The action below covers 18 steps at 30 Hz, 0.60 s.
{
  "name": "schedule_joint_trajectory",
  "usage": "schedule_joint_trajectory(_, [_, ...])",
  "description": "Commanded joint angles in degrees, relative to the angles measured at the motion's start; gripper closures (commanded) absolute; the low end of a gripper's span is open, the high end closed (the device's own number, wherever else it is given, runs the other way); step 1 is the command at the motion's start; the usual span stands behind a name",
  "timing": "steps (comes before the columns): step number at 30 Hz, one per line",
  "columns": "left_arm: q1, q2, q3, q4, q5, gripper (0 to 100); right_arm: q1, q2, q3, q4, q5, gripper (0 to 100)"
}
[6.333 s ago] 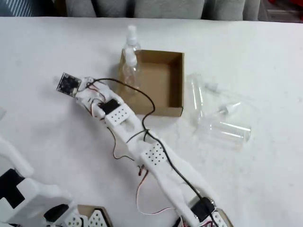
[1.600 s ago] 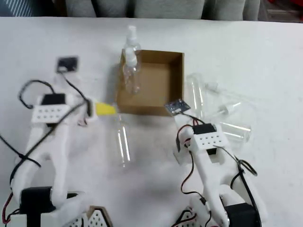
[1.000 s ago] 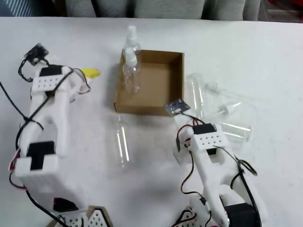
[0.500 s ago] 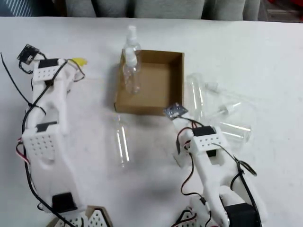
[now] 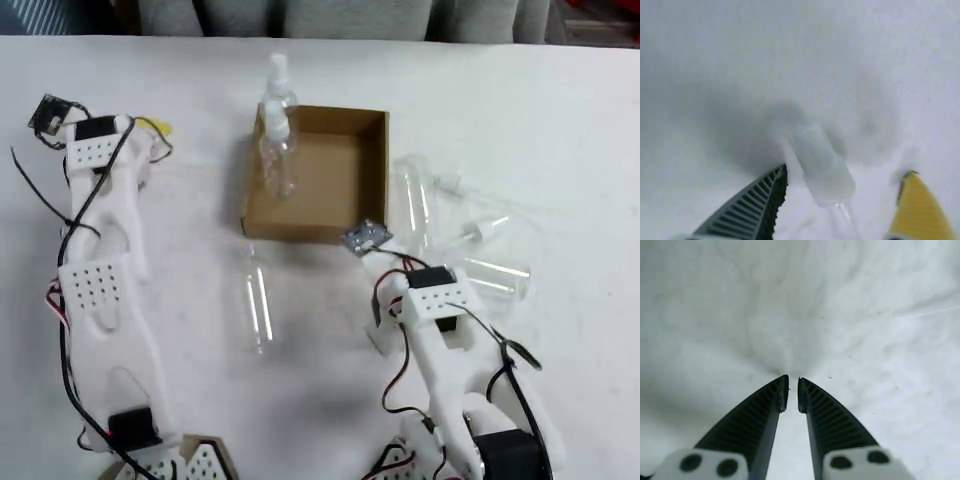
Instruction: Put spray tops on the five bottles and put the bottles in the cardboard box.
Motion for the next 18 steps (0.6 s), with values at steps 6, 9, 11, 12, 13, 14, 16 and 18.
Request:
schedule_joint_trajectory(6, [-2.51, 6.29, -9.49, 6.86, 0.53, 92, 0.40, -1.45, -0.26, -0.48, 0.79, 98.2])
schedule_joint_trajectory(9, [-2.24, 6.81, -12.04, 10.11, -0.26, 96, 0.48, -1.45, -0.26, -0.48, 0.79, 98.2])
schedule_joint_trajectory(11, [-1.63, 6.64, -13.80, 12.48, -2.99, 98, 0.57, -1.45, -0.26, -0.48, 0.79, 98.2])
schedule_joint_trajectory(12, [-1.10, 6.37, -14.95, 13.98, -4.04, 97, 0.66, -1.45, -0.26, -0.48, 0.79, 98.2])
schedule_joint_trajectory(13, [-0.57, 6.37, -16.62, 15.91, -4.66, 97, 0.66, -1.45, -0.26, -0.48, 0.79, 98.2])
schedule_joint_trajectory(14, [-0.22, 6.37, -18.81, 18.02, -5.10, 98, 0.66, -1.54, -0.18, -0.48, 0.79, 98.2])
schedule_joint_trajectory(16, [1.01, 6.37, -24.35, 23.56, -5.27, 98, 0.75, -1.63, -0.18, -0.40, 0.79, 98.1])
schedule_joint_trajectory(18, [2.33, 6.37, -31.38, 29.01, -6.86, 98, 1.45, -1.71, -0.18, -0.40, 0.79, 98.1])
